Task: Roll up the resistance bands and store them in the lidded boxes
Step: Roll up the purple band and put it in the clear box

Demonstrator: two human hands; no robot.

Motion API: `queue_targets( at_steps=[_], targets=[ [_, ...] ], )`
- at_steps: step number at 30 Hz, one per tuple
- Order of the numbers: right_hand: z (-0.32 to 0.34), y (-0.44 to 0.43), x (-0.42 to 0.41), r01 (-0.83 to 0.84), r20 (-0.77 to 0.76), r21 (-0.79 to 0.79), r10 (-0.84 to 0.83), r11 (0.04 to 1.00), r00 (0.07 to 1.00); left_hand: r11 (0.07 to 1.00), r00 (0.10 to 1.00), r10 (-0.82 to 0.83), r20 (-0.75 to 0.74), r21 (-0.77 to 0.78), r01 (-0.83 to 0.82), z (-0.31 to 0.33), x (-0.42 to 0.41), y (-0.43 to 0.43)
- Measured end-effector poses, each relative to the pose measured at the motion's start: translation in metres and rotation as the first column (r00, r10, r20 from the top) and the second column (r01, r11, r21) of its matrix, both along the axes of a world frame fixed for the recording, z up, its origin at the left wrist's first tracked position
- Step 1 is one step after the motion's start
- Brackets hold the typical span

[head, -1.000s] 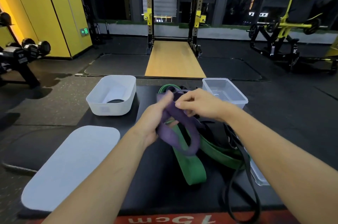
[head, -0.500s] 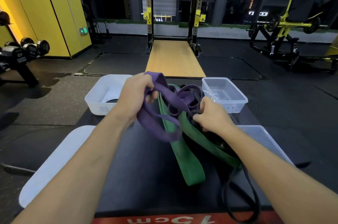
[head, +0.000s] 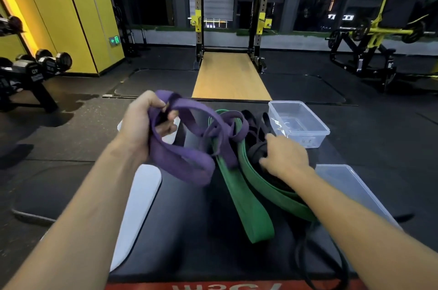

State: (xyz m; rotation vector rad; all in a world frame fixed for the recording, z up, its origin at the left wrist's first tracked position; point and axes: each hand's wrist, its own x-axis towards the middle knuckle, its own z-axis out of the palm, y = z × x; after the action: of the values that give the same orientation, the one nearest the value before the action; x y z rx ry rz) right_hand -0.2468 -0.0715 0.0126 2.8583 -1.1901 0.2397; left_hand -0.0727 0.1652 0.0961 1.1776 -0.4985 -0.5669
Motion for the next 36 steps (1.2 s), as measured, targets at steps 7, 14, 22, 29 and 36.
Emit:
queue_targets(
  at_steps=[7, 14, 22, 29, 36],
  targets=[
    [-0.028, 0.032, 0.049, -0.414, -0.034, 0.303, 0.444, 0.858, 0.895, 0.923, 0.969, -0.237, 0.071, 0.328, 0.202, -0.048, -0.026, 0.007],
    [-0.052, 0.024, 0.091, -0.392, 0.206, 0.504, 0.334, 0.769, 0.92, 0.847, 0.976, -0.115, -0.185, 0.494, 0.194, -0.117, -0.033, 0.017],
    [-0.061, 0.022, 0.121, -0.183, 0.515, 0.801, -0.5, 0.57, 0.696, 0.795, 0.99, 0.027, 0.138, 0.597, -0.104, -0.142, -0.03, -0.001],
    [-0.061, 0.018, 0.145, -0.016, 0.385, 0.735, -0.398, 0.677, 0.833, 0.622, 0.914, -0.123, 0.386, 0.748, -0.232, -0.149, -0.03, -0.012],
    [-0.065, 0.009, 0.159, 0.021, 0.377, 0.576, -0.289, 0.817, 0.88, 0.583, 0.839, -0.309, 0.448, 0.786, -0.205, -0.15, -0.024, -0.03]
  ],
)
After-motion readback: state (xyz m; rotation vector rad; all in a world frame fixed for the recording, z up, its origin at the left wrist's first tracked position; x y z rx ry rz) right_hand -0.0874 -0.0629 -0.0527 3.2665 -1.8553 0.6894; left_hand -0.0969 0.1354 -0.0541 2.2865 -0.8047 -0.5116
